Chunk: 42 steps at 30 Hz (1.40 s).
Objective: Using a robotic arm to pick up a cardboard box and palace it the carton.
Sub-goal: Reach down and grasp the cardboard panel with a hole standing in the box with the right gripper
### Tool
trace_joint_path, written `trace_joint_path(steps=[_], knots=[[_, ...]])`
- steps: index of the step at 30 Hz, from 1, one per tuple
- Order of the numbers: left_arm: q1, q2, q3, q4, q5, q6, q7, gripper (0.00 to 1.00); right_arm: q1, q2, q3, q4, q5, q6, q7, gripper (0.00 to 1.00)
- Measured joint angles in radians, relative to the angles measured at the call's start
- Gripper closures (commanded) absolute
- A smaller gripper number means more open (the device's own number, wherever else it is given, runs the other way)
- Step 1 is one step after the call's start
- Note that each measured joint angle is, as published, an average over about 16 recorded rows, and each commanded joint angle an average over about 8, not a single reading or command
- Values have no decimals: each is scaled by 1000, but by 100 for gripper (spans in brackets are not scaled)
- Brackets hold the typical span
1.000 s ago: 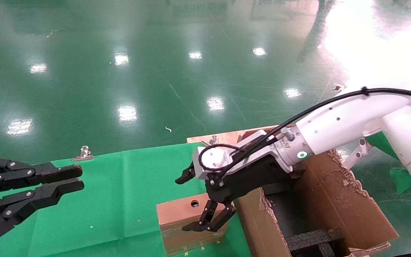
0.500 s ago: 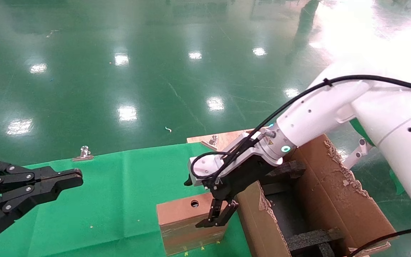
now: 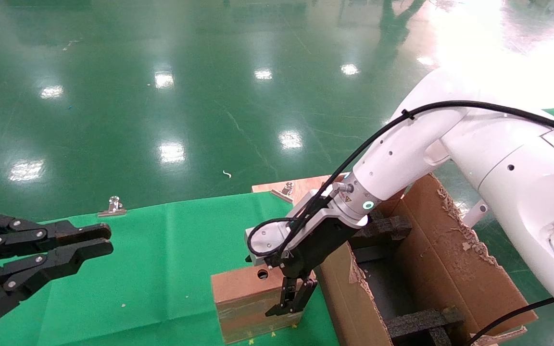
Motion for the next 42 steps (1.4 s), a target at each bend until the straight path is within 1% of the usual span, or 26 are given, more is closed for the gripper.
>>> trace_joint_path(steps=[4,5,6,37,42], knots=[[0,0,0,0,0,0,0,0,2,-5,-5,-7,2,-1,-5,90],[0,0,0,0,0,0,0,0,2,-5,-6,-7,2,-1,-5,97],[0,0,0,0,0,0,0,0,2,-5,-6,-8,2,-1,-5,100],[0,0,0,0,-1,0,0,0,-2,1,2,4,3,0,0,100],[0,0,0,0,-1,0,0,0,10,7,4,4,14,-1,4,100]])
